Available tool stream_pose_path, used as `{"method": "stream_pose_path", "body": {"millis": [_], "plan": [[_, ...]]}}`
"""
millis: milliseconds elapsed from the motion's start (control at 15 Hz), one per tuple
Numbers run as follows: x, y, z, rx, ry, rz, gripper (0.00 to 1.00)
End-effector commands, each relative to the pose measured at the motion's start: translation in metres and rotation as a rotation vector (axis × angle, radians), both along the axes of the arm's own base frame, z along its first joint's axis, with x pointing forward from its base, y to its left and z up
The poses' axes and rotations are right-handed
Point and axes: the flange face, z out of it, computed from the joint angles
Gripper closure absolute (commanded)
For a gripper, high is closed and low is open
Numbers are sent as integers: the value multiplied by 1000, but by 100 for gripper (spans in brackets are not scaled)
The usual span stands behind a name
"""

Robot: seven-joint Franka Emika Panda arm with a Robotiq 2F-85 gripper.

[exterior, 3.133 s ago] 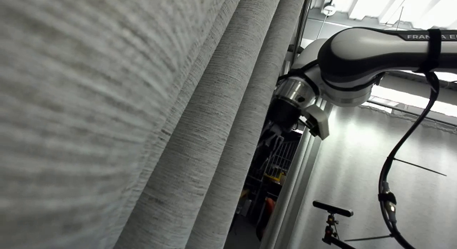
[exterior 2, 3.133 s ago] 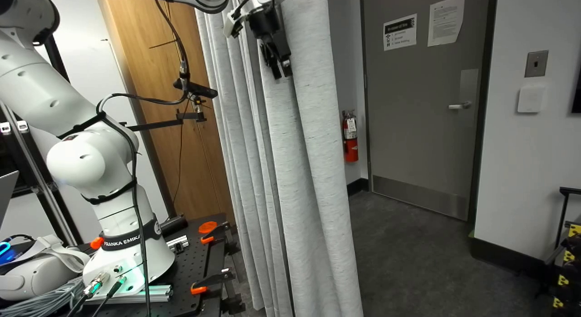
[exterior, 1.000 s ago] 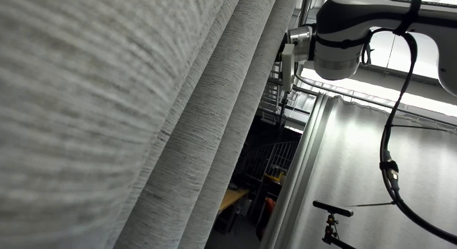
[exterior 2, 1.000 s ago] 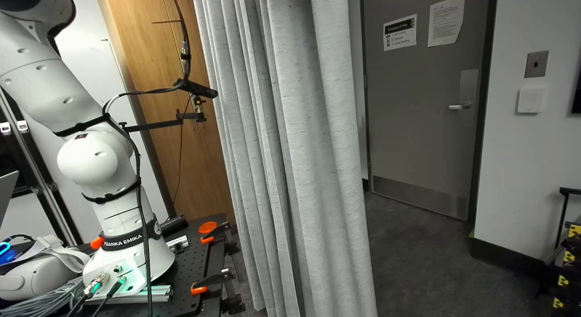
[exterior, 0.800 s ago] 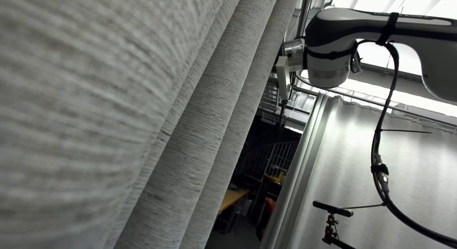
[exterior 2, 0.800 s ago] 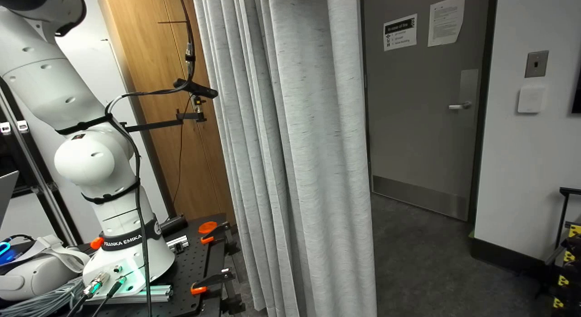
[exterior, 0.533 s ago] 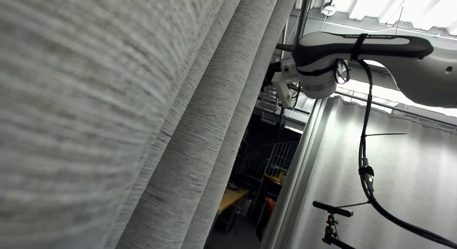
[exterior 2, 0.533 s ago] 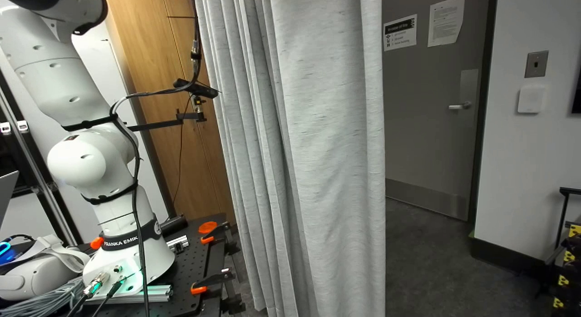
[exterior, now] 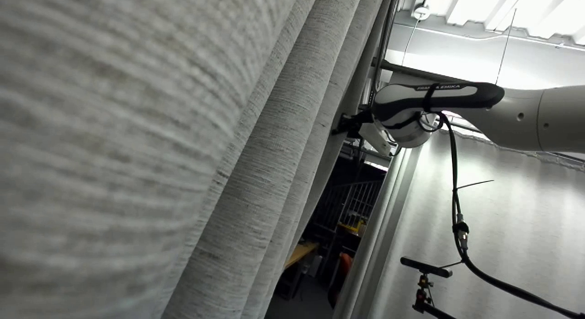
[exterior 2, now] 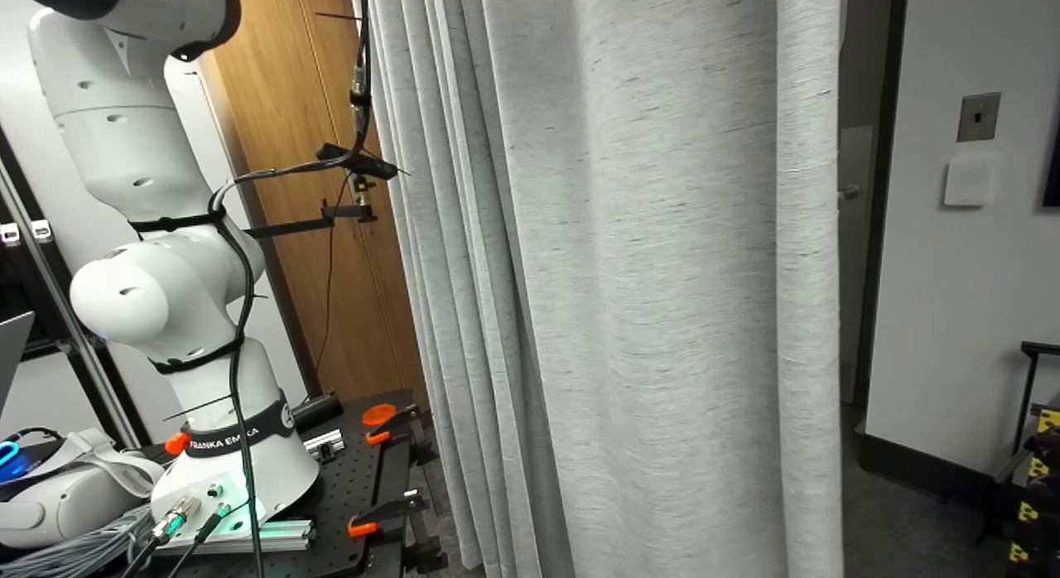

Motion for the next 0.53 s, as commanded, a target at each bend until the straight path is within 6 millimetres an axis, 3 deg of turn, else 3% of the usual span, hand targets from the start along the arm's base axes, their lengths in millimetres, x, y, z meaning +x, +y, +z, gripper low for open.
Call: {"method": "stream_pose_path", "body": {"millis": [0,267,467], "plan": [[1,-81,-39,-22,71,-155,100],[-9,-131,-47,-52,76,-252,100],[-19,-159,-39,-96,52,-311,100]]}}
